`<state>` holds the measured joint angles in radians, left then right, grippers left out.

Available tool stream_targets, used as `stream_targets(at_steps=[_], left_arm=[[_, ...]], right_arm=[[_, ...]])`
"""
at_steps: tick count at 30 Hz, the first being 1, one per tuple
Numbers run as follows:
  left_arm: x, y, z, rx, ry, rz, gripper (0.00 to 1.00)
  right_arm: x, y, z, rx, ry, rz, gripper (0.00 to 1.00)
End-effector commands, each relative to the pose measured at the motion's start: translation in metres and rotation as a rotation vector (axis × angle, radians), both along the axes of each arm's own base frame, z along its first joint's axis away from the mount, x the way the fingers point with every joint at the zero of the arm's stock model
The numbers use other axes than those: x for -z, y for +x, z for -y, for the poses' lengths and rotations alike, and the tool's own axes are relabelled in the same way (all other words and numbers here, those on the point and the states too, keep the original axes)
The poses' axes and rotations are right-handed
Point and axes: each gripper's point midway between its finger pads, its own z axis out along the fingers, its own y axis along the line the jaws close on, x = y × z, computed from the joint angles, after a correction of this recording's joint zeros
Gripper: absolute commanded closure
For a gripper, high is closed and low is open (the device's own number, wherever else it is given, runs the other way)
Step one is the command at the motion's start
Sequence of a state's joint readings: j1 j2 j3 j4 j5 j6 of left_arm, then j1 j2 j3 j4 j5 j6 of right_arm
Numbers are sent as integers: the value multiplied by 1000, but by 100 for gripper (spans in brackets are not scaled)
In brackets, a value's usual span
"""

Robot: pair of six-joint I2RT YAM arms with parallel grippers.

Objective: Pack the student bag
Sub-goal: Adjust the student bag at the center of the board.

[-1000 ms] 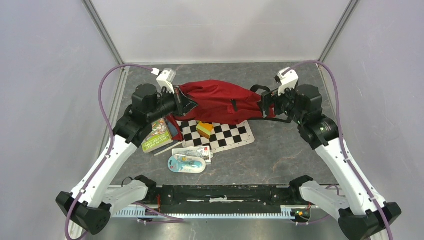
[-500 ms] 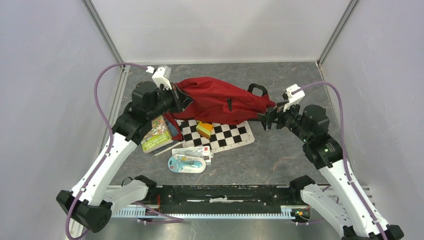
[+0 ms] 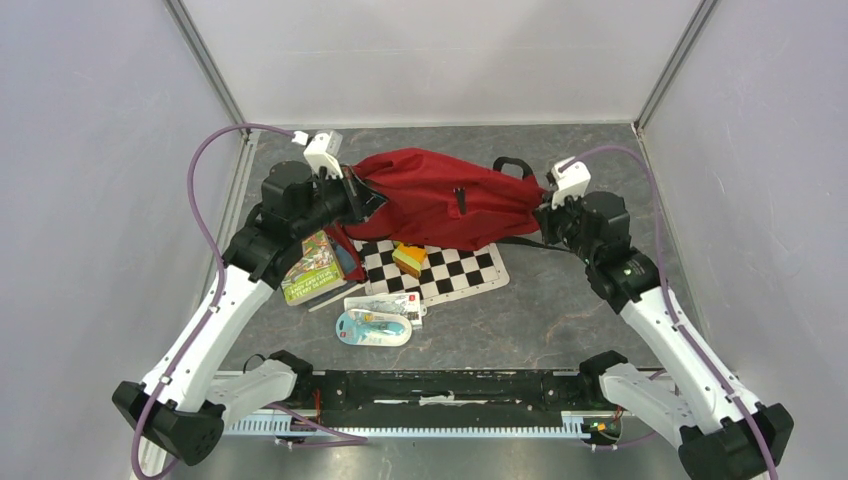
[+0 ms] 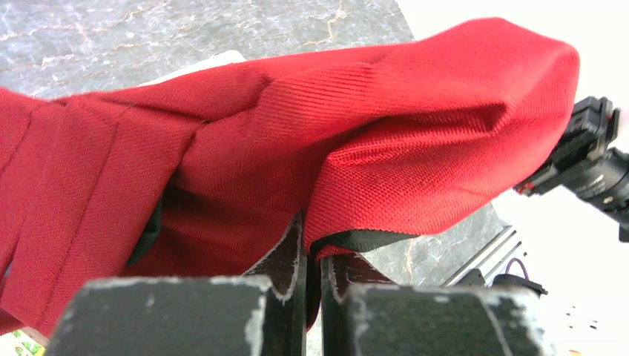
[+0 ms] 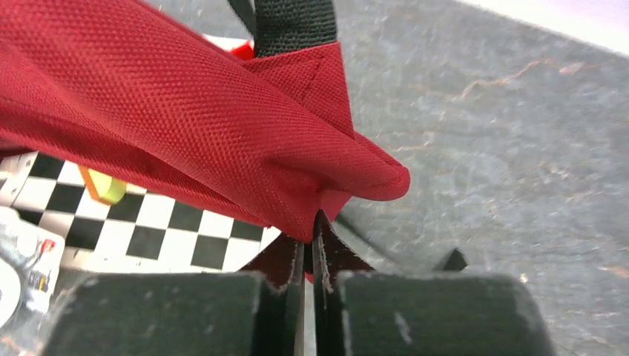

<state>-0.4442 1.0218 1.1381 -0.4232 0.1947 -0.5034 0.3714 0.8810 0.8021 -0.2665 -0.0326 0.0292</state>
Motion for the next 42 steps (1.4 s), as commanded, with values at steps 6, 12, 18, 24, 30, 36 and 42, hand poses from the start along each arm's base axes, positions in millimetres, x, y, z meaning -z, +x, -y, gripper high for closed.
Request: stream_targets(at_steps=[6,12,18,24,30,36,42], left_arm=[[-75,-48,36,439,9,297,98],[-49,-77,69,609,16,239,98],[-15,-110,121,756,-16,114,98],[9,-139,166,717,-165,-39,98],[57,-162,202,658,-209,-235,98],[119,-163,205,505,-162,-373,98],[154,-152,178,355,-105,-384,82]], right_arm=[[-170,19,37,159,-72,402,100],[-230,3,84,367,-144,508,100],[-248,0,114,519,-226,503,100],[-212,21,129,637,-359,380,100],[-142,63,104,541,-436,236,100],[-69,99,72,407,-454,96,97],[-9,116,42,291,-419,-26,78]])
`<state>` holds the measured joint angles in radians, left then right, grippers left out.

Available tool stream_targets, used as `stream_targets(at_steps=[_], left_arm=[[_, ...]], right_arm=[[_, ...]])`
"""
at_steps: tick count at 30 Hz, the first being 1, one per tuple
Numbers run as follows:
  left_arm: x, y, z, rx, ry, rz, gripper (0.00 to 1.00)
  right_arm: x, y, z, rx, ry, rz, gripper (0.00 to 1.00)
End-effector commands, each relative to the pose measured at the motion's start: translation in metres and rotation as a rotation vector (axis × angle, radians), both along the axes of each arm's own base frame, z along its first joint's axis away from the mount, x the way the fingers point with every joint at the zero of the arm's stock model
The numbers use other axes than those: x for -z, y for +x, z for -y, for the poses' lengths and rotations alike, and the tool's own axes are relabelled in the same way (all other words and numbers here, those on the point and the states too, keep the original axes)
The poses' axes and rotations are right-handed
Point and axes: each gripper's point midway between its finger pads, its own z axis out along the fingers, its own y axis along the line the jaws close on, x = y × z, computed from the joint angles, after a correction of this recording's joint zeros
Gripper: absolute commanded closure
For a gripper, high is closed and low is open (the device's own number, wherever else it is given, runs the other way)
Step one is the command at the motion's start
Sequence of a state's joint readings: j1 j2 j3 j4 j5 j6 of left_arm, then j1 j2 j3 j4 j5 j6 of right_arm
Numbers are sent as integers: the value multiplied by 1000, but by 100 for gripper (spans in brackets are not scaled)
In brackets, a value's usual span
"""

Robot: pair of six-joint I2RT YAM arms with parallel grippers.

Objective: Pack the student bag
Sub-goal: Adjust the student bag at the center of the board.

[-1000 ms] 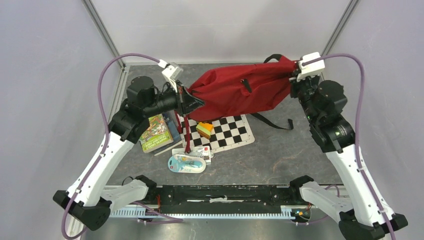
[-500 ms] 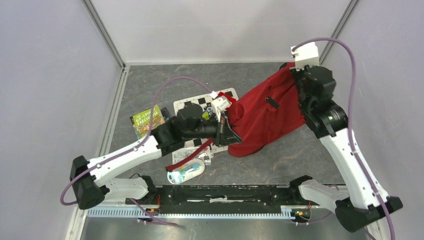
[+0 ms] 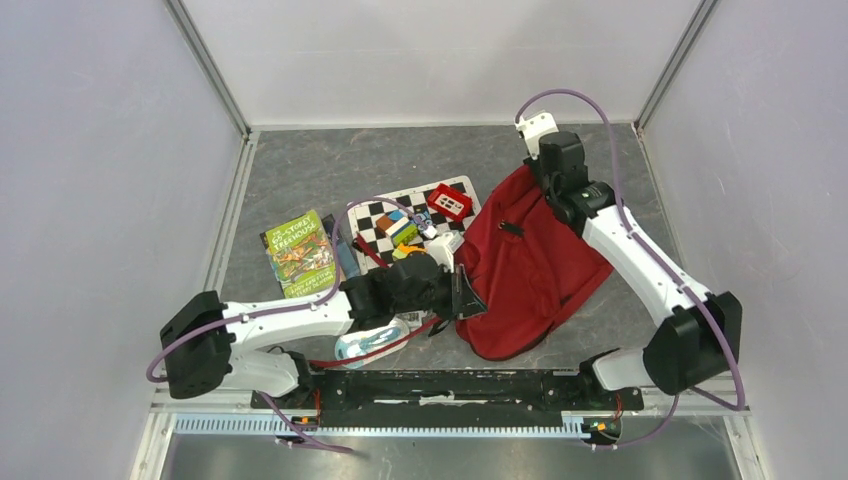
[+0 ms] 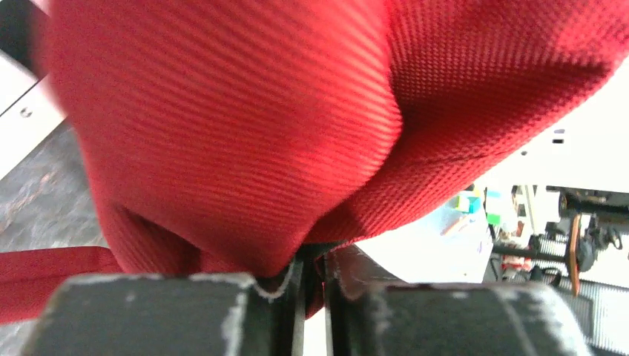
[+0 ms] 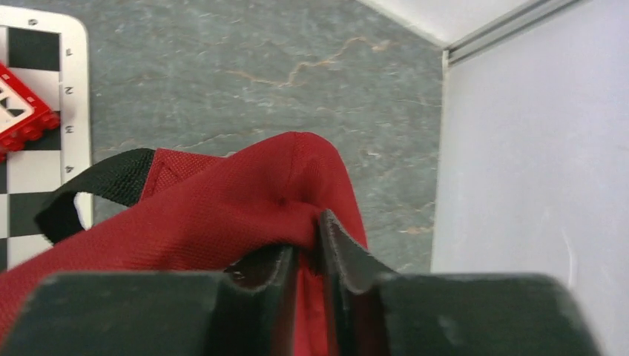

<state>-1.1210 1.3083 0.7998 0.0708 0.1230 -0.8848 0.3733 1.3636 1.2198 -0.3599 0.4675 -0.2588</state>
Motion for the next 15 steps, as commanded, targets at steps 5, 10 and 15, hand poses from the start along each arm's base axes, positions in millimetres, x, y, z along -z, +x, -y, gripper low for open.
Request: stream_targets(at_steps=[5,10,15], left_arm=[[13,16,-56,-244,88,43,38],[10,25,-101,-322,226,142,9],[-5,33,-139,-329,343,214,0]], right_arm=[[24,13,-36,-108,154,-27,39],[16,1,-42,-158,194,-15,22],[16,-25,-60,-286,257,-54,19]])
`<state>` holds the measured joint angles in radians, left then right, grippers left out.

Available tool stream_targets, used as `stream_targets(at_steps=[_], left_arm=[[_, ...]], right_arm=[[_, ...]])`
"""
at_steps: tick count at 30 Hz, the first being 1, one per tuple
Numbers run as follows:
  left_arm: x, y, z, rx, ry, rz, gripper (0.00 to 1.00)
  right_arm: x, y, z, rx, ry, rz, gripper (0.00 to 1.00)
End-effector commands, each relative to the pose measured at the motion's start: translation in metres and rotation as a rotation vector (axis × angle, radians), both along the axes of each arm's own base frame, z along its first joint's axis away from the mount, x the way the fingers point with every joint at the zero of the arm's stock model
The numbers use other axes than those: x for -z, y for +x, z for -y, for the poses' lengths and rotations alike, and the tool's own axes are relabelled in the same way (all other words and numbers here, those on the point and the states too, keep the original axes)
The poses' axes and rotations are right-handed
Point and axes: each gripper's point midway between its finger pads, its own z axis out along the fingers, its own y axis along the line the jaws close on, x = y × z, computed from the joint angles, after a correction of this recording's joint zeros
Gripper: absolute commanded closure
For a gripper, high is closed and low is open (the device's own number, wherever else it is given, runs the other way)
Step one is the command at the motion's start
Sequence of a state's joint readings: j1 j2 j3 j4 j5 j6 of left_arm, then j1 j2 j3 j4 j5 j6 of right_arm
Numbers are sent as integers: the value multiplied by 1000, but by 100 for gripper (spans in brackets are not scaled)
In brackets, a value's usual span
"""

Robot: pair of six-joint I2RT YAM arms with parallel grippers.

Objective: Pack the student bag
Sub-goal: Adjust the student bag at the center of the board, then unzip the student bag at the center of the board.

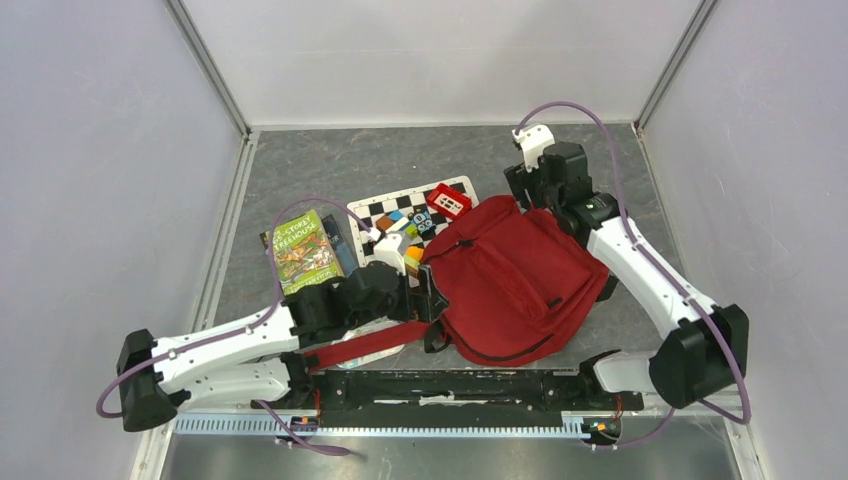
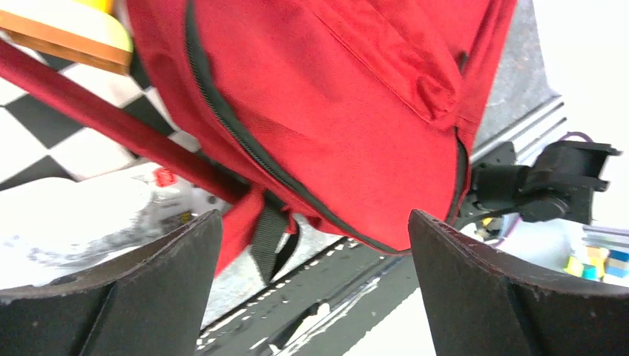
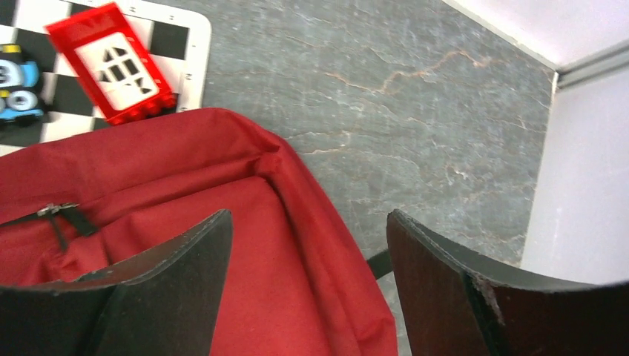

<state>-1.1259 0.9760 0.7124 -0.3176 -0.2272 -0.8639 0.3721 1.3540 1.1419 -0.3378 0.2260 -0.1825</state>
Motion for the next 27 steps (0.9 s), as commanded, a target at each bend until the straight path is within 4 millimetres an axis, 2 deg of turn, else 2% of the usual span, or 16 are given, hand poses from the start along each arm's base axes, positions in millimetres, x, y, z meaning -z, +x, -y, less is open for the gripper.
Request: stream_targets(at_steps=[1,3,6,8,11,14,18,22,27], left_arm=[[-18,20,-41,-31,149,94,0],[-25,28,-45,0,126,79,0],[-37,52,-47,19,58,52,0],[-44,67,-41,57,26,42,0],[-44,90,-27,122,34,8,0],[-30,113,-15,178,93,-25,3],[1,132,-19,185,195,-64,8],[25,129,-19,205,206,-96,12],[39,125,-16,232,204,-131,31]], right_arm=[[-18,-22,-23,-123,125,14,19],[-13,-32,-36,-170,189,-20,20],[-2,-46,-57,-217,300,-67,20],[8,-56,-75,-255,381,-105,21],[23,-64,-95,-293,436,-143,22],[35,-69,-115,-340,416,-184,26],[50,-70,-135,-380,293,-226,32],[72,-61,-138,-367,199,-271,40],[94,-46,-141,-344,137,-306,46]])
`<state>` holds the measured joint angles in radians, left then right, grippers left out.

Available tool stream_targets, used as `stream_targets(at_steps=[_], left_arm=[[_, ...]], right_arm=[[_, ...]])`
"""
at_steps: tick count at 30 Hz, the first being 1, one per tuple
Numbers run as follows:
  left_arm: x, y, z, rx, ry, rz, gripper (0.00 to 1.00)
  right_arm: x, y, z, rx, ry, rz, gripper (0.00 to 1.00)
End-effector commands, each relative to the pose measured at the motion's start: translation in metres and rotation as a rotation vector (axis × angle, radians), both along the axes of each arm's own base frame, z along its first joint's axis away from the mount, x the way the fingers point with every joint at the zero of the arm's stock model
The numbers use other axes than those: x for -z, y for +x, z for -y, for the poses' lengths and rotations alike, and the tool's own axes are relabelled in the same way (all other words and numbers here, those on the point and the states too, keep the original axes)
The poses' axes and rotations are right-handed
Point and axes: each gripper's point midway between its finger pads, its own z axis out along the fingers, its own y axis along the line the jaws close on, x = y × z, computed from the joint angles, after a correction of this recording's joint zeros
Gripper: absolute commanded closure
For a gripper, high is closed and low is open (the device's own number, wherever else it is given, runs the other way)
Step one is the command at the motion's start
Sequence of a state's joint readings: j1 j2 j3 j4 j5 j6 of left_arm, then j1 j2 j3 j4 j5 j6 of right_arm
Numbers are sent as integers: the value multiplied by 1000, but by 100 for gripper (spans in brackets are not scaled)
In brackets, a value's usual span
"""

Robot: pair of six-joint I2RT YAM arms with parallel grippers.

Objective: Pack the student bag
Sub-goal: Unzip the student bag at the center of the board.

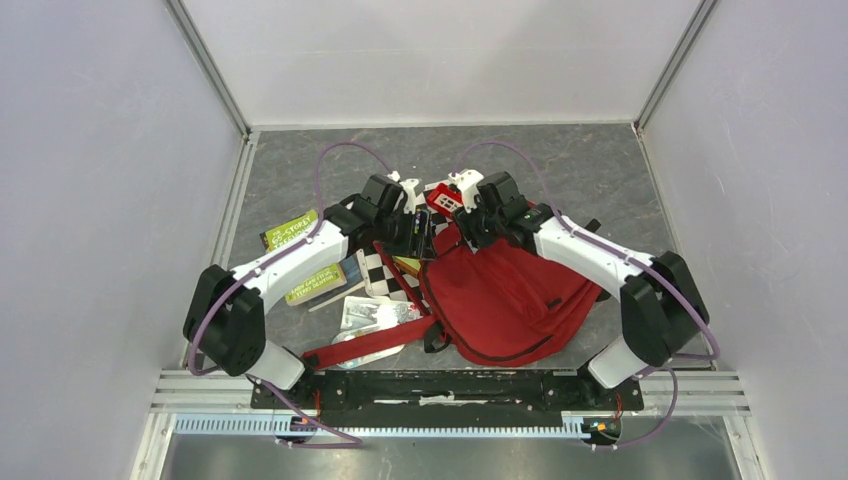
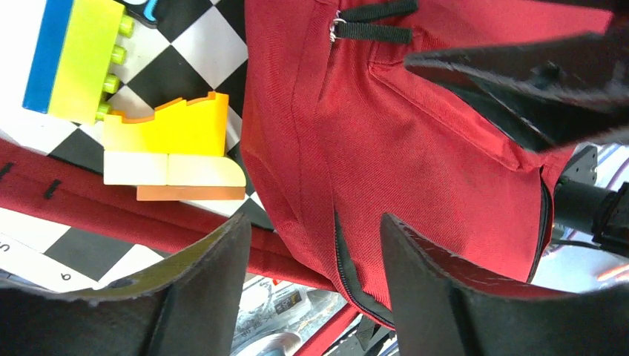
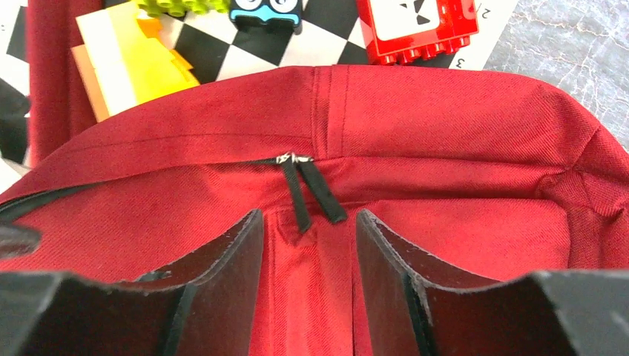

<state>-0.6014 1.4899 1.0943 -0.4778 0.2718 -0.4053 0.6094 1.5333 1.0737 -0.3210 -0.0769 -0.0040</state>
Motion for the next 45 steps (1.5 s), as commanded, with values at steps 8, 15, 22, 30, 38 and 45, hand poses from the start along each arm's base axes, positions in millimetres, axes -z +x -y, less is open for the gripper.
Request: stream_targets(at_steps=[8,15,22,30,38,45], left_arm=[[22,-10,12,96,-30,-68,49],[29,-13,15,98,-40,-103,65],[35,-15,10,84,-22,-116,86],[39,-17,10,33,-40,-129,98],[58,-23,12,-89,-148,-150,98],[62,-25,8,-112,-159,-145,98]], right_arm=[[15,30,-11,-8,-67,8,58],[24,20,-13,-40,-55,-26,64],[29,13,-18,-70,-41,-49,70],[41,7,-20,-94,-64,-76,73],[49,3,-16,-91,-107,-79,75],[55,-7,-19,-115,-116,-100,78]])
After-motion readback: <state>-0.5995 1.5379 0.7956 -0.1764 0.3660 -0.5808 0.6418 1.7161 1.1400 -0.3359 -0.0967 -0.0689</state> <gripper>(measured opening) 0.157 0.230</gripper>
